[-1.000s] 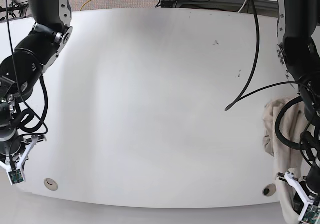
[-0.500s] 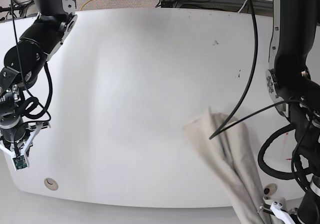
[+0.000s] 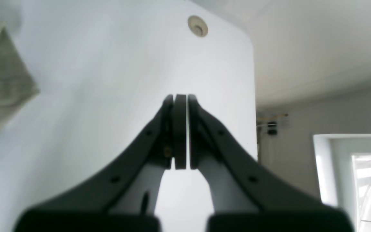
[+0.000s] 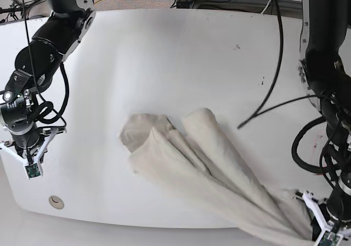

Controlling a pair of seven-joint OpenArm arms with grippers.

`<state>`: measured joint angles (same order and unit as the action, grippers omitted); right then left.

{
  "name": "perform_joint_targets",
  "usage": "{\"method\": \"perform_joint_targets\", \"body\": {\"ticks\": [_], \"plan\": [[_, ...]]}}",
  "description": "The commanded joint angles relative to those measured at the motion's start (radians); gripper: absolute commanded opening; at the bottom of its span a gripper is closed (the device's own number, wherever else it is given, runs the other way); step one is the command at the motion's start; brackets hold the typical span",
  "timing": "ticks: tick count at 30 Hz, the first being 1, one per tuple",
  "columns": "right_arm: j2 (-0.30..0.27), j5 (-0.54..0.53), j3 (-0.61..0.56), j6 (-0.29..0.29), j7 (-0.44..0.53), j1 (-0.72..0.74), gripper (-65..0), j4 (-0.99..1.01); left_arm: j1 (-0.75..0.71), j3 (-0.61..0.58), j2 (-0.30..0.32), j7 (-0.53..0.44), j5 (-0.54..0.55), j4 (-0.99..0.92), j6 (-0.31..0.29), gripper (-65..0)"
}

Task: Fold the T-shirt properly

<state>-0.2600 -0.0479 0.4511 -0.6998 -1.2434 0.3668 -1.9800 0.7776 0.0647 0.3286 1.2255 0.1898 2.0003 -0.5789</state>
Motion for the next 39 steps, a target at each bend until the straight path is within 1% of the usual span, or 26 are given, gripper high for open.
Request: {"method": "perform_joint_targets", "body": {"ticks": [1, 4, 7, 9, 14, 17, 20, 21, 22, 25, 26, 28, 29, 34, 37, 39], "plan": [[0.02, -0.008, -0.002, 0.002, 0.026, 0.008, -65.0, -0.012, -0.066, 0.033, 0.028, -0.029, -0.002, 0.014, 0.001, -65.0], [0.051, -0.008, -0.002, 0.002, 0.026, -0.033, -65.0, -0.011, -0.24, 0.102, 0.057, -0.034, -0.002, 0.012, 0.001, -65.0], [0.09, -0.007, -0.002, 0.002, 0.026, -0.064, -62.3, -0.008, -0.379, 0.152, 0.06, -0.034, -0.002, 0.012, 0.001, -65.0], [0.123, -0.007, -0.002, 0.002, 0.026, -0.088, -58.7, -0.008, -0.487, 0.18, 0.06, -0.034, -0.002, 0.012, 0.001, -65.0], [0.179, -0.007, -0.002, 0.002, 0.026, -0.125, -50.7, -0.008, -0.633, 0.211, 0.06, -0.036, -0.003, 0.012, 0.001, -65.0], [0.216, -0.008, -0.002, 0.002, 0.026, -0.145, -43.8, -0.008, -0.709, 0.215, 0.063, -0.036, -0.006, 0.011, 0.001, -65.0], [0.248, -0.01, -0.002, 0.002, 0.024, -0.156, -32.8, 0.006, -0.769, 0.238, 0.068, -0.036, -0.008, 0.011, 0.003, -65.0], [0.258, -0.017, -0.002, 0.002, 0.024, -0.159, -28.5, 0.02, -0.789, 0.245, 0.077, -0.036, -0.008, 0.011, 0.003, -65.0], [0.27, -0.017, -0.002, 0.002, 0.024, -0.16, -22.7, 0.044, -0.815, 0.249, 0.086, -0.036, -0.008, 0.009, 0.003, -65.0], [0.288, -0.017, -0.002, 0.002, 0.027, -0.145, -14.3, 0.118, -0.855, 0.255, 0.099, -0.04, -0.009, 0.006, 0.003, -65.0], [0.288, -0.017, -0.002, 0.002, 0.027, -0.136, -13.2, 0.15, -0.869, 0.255, 0.099, -0.051, -0.009, 0.001, 0.003, -65.0], [0.29, -0.019, -0.002, 0.002, 0.034, -0.119, -14.0, 0.207, -0.903, 0.257, 0.111, -0.075, -0.011, -0.008, 0.004, -65.0], [0.29, -0.019, -0.002, 0.002, 0.046, -0.107, -14.7, 0.244, -0.926, 0.257, 0.123, -0.094, -0.017, -0.013, 0.006, -65.0], [0.288, -0.019, -0.002, 0.002, 0.113, -0.039, -16.2, 0.414, -0.973, 0.257, 0.129, -0.154, -0.083, -0.019, 0.004, -65.0], [0.284, -0.019, -0.002, 0.002, 0.15, -0.004, -16.2, 0.506, -1.002, 0.257, 0.131, -0.16, -0.108, -0.019, 0.004, -65.0], [0.282, -0.042, -0.002, 0.002, 0.182, 0.019, -16.2, 0.575, -1.01, 0.257, 0.132, -0.16, -0.114, -0.019, 0.004, -65.0]]}}
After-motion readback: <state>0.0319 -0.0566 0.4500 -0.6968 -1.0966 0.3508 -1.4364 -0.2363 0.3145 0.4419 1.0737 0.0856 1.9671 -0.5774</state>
